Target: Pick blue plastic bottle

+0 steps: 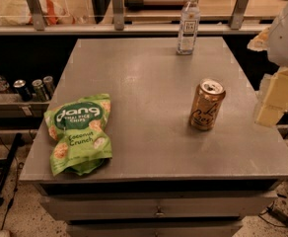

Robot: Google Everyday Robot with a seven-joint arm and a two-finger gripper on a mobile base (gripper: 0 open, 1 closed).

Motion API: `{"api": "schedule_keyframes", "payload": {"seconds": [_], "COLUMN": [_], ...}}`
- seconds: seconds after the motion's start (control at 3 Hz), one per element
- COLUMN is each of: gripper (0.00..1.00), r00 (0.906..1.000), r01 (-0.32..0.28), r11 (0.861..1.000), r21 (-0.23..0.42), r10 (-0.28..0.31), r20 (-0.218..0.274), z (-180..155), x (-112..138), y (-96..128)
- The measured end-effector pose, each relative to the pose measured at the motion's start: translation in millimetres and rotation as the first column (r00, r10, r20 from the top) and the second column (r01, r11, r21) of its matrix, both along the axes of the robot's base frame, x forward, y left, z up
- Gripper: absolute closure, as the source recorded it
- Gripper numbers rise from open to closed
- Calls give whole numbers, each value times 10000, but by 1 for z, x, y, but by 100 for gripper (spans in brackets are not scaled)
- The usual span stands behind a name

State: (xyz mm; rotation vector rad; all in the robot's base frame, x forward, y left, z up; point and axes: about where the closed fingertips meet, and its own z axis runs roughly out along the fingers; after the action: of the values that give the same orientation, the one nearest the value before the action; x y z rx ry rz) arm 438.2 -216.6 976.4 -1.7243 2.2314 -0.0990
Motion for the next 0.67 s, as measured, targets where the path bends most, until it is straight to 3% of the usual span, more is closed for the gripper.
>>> {"api": "schedule_keyframes", "payload": {"seconds": [0.67], "gripper": [0], "r00": [9985], "r01": [-175], "r11": [9997], "r21": [155], "r10": [167], "r20": [529], "z": [13], "x": [27], "y": [-7]}}
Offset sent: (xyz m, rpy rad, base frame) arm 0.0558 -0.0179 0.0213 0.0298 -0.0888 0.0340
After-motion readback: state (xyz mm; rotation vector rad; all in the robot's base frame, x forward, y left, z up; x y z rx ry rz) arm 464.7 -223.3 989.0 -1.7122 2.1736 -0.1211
